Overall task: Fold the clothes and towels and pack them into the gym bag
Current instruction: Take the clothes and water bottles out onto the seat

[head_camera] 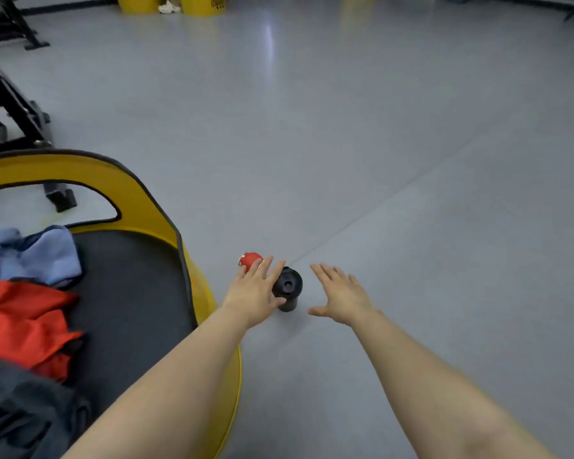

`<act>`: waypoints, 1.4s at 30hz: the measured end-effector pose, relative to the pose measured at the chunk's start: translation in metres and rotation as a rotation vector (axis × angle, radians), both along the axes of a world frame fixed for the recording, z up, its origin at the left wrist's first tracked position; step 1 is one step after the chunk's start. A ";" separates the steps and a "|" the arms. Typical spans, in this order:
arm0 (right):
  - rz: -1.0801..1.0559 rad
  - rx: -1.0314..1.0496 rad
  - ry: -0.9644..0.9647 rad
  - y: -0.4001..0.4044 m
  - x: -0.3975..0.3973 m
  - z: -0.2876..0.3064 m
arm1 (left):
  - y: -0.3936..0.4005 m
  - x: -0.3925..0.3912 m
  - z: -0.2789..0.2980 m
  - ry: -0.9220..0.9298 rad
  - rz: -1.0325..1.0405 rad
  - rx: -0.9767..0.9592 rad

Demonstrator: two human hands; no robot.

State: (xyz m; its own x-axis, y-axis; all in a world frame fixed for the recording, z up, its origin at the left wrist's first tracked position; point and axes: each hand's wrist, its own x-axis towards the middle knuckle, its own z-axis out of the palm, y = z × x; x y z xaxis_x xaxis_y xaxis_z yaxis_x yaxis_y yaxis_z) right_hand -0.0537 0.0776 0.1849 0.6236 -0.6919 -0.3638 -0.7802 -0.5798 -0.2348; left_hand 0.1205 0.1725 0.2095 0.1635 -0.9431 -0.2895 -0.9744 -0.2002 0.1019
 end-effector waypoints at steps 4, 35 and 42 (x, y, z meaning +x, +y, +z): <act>-0.001 0.035 0.025 -0.030 0.016 -0.043 | -0.029 0.010 -0.038 0.056 0.026 0.061; -0.159 0.297 -0.172 -0.083 0.087 -0.193 | -0.102 0.037 -0.213 0.791 0.513 0.065; -0.192 0.290 -0.181 -0.077 0.074 -0.144 | -0.096 0.030 -0.168 0.792 0.467 0.071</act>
State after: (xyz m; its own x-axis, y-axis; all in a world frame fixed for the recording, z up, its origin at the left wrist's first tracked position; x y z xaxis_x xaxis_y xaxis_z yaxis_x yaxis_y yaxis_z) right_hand 0.0206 0.0006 0.0412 0.5648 -0.6872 -0.4569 -0.7989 -0.3167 -0.5113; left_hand 0.1504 0.0765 0.0412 0.2529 -0.8069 -0.5338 -0.4442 -0.5870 0.6768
